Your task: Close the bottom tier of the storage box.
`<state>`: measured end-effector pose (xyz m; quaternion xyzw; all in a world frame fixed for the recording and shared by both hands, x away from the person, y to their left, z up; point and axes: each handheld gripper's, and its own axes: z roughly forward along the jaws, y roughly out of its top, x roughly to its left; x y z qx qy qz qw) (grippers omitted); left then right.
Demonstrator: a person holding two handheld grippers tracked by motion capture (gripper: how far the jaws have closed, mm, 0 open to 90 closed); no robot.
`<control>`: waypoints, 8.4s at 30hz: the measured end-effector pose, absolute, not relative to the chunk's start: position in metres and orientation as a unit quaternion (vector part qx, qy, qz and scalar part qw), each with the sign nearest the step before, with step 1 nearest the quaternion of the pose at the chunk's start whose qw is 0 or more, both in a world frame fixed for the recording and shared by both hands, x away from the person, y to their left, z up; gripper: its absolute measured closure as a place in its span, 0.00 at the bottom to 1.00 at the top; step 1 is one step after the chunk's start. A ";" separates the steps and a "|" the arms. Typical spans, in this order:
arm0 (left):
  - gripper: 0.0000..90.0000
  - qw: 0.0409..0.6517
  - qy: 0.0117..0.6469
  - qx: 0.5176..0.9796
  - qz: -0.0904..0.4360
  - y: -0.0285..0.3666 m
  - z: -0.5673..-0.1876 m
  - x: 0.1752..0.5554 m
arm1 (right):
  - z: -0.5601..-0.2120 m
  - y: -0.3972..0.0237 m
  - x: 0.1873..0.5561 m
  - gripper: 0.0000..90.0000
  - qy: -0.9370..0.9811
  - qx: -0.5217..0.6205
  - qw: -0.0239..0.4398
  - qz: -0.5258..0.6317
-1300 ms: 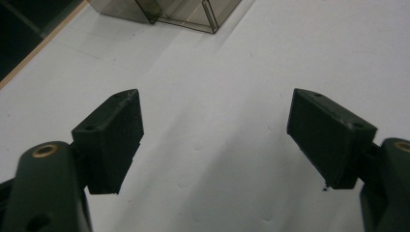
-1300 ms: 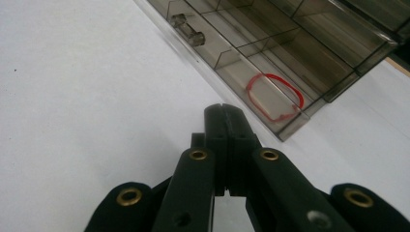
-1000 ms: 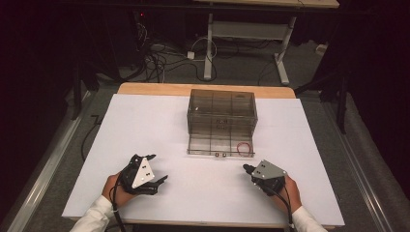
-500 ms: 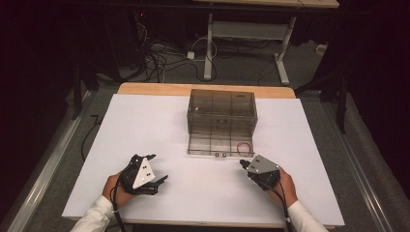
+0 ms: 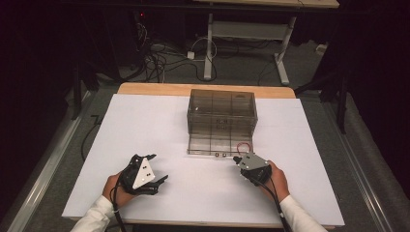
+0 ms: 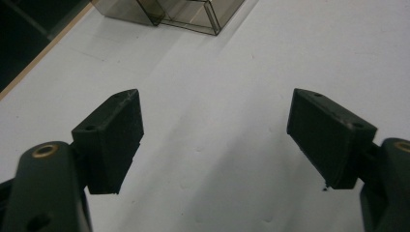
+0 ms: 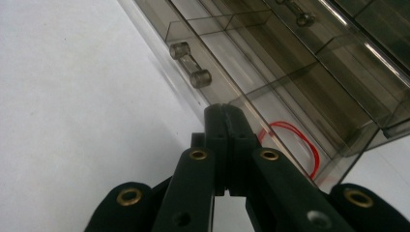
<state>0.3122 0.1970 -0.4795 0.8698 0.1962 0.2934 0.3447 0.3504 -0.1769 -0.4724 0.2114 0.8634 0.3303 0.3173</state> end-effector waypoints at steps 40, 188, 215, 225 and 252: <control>0.22 0.342 0.195 0.873 0.290 0.196 -0.481 0.313 | -0.482 -0.151 0.369 1.00 0.870 0.204 0.337 0.297; 0.22 0.339 0.194 0.876 0.285 0.198 -0.483 0.314 | -0.480 -0.139 0.430 1.00 0.859 0.246 0.377 0.244; 0.22 0.339 0.193 0.875 0.286 0.198 -0.482 0.313 | -0.479 -0.137 0.437 1.00 0.857 0.253 0.379 0.239; 0.22 0.336 0.192 0.877 0.286 0.197 -0.483 0.313 | -0.480 -0.136 0.439 1.00 0.856 0.255 0.382 0.238; 0.22 0.333 0.193 0.878 0.286 0.196 -0.484 0.314 | -0.477 -0.141 0.436 1.00 0.854 0.268 0.366 0.255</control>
